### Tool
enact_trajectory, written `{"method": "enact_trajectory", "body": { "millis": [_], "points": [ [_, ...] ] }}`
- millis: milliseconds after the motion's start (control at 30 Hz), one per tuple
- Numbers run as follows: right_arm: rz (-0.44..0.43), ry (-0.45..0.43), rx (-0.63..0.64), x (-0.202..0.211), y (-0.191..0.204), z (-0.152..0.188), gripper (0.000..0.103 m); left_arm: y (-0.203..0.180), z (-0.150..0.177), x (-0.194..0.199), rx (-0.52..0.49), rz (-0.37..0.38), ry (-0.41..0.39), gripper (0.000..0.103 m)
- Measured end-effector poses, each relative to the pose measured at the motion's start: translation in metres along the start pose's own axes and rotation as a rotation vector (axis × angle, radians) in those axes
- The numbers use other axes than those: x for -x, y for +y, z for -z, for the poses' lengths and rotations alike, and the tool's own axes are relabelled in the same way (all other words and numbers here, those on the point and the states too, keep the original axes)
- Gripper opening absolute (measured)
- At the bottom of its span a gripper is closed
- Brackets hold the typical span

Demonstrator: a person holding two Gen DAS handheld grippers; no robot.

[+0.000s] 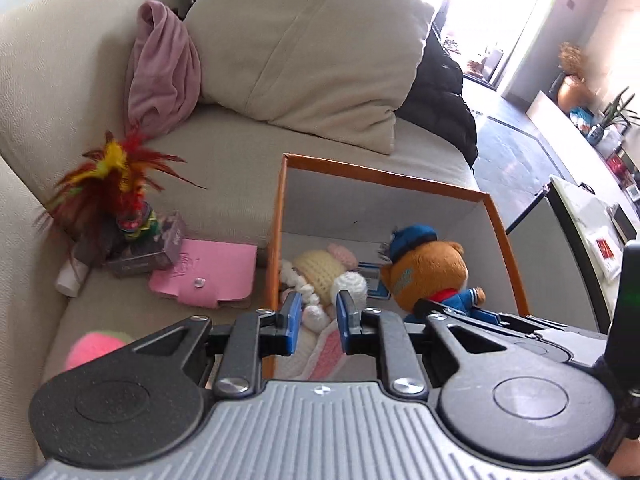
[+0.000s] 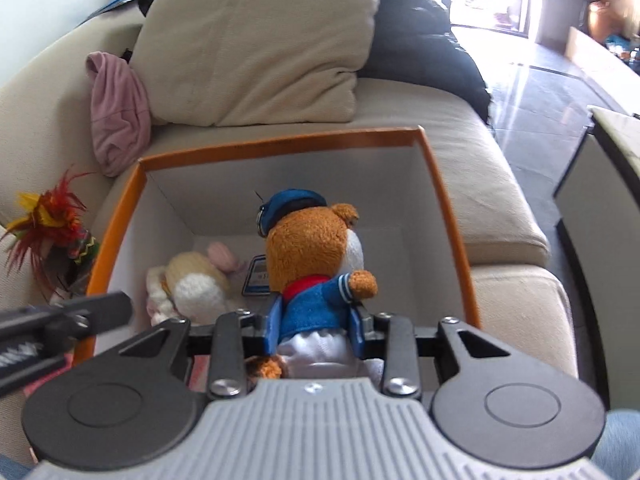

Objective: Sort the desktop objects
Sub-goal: 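Lower both toys into the box and open both tools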

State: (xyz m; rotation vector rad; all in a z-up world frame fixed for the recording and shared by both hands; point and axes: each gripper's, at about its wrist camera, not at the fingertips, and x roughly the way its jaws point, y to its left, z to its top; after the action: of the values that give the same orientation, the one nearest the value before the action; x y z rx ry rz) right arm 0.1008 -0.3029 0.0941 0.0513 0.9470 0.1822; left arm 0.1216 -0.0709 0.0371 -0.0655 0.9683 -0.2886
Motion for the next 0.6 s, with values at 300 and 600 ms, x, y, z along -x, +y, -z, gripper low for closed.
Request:
{"method": "enact_trajectory", "body": {
  "millis": [300,600],
  "points": [
    [-0.03,0.108,-0.118,-0.01,0.0,0.017,0.036,0.029,0.008,0.01,0.05,-0.027,-0.019,0.028],
    [-0.064,0.096,-0.249,-0.036,0.012,0.006,0.036,0.038,0.019,-0.015,0.072,0.069,0.067,0.024]
  ]
}}
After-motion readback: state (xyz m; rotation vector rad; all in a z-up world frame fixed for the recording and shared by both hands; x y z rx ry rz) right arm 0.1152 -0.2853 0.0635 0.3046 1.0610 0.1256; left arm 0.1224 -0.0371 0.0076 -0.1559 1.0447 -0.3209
